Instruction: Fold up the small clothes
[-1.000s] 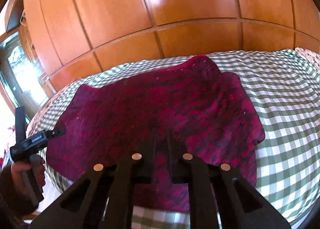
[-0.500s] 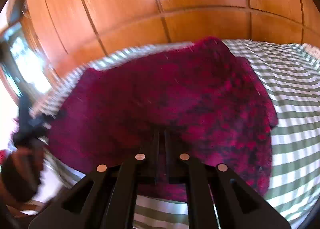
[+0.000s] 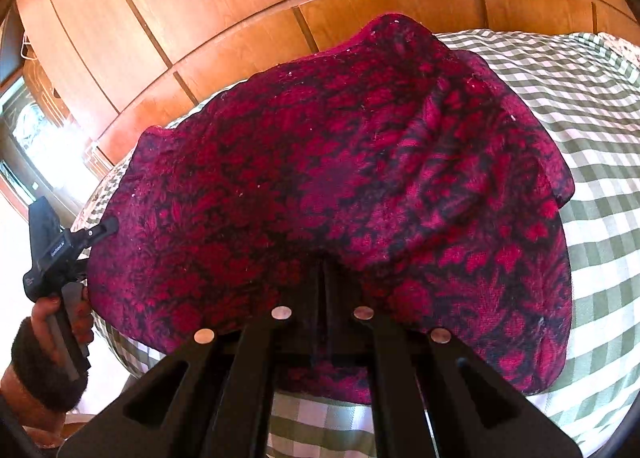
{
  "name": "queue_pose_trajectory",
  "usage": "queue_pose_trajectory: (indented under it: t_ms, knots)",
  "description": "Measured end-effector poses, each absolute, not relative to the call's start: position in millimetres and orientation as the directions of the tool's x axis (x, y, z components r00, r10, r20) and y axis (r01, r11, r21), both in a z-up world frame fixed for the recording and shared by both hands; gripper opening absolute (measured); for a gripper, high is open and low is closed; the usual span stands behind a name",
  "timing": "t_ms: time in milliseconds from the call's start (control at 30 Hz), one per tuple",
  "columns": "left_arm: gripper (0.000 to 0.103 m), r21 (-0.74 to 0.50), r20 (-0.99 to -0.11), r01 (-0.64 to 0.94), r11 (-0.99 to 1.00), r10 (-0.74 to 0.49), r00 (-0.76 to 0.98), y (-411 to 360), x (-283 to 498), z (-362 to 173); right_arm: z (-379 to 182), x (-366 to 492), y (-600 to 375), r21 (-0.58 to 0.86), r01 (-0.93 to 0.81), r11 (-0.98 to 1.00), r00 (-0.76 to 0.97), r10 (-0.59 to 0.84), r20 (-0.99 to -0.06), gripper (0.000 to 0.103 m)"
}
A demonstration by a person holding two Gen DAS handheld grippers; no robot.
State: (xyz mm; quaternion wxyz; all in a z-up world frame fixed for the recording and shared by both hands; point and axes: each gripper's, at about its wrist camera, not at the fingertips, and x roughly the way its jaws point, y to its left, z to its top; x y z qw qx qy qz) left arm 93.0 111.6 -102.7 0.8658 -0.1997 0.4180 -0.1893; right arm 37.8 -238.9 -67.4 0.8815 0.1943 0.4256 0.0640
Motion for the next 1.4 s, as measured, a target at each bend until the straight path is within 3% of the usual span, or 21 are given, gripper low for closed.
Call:
queue_pose_trajectory:
  t_ms: [167,333,433,767,1167,1267,1400]
  knots:
    - [0.097,-0.533,-0.653,0.154,0.832,-0.520,0.551,112.5,106.5,-105.7,-69.1,38.7,-242.2,0.413,0.058,0.909,0.633,0.287,-0.719,0.000]
    - [0.049,-0.575,-0.645,0.164,0.802,-0.567,0.513,110.4,111.0,-104.4,-68.6,37.6,-240.2,0.411,0.054,0.910,0.636,0.286,-0.717,0.000]
    - [0.038,-0.572,-0.636,0.184,0.799,-0.574,0.516,107.2,106.9,-89.9,-69.3,37.6,-240.5,0.415,0.054,0.908,0.636,0.289,-0.716,0.000]
    - [0.037,-0.523,-0.560,0.283,0.804,-0.574,0.598,85.7,83.5,-25.7,-69.4,38.8,-244.2,0.430,0.057,0.901,0.629,0.302,-0.717,0.000]
    - [0.035,-0.497,-0.400,0.493,0.714,-0.693,0.600,17.5,51.2,58.6,-70.2,45.9,-255.8,0.476,0.065,0.877,0.605,0.345,-0.718,0.001]
    - [0.035,-0.485,-0.386,0.538,0.690,-0.720,0.577,-7.0,47.2,72.3,-67.6,47.3,-265.7,0.520,0.054,0.853,0.612,0.383,-0.692,0.004]
    - [0.035,-0.463,-0.382,0.564,0.684,-0.728,0.569,-36.3,44.2,82.4,-52.3,45.4,-275.7,0.518,0.020,0.855,0.665,0.376,-0.646,0.016]
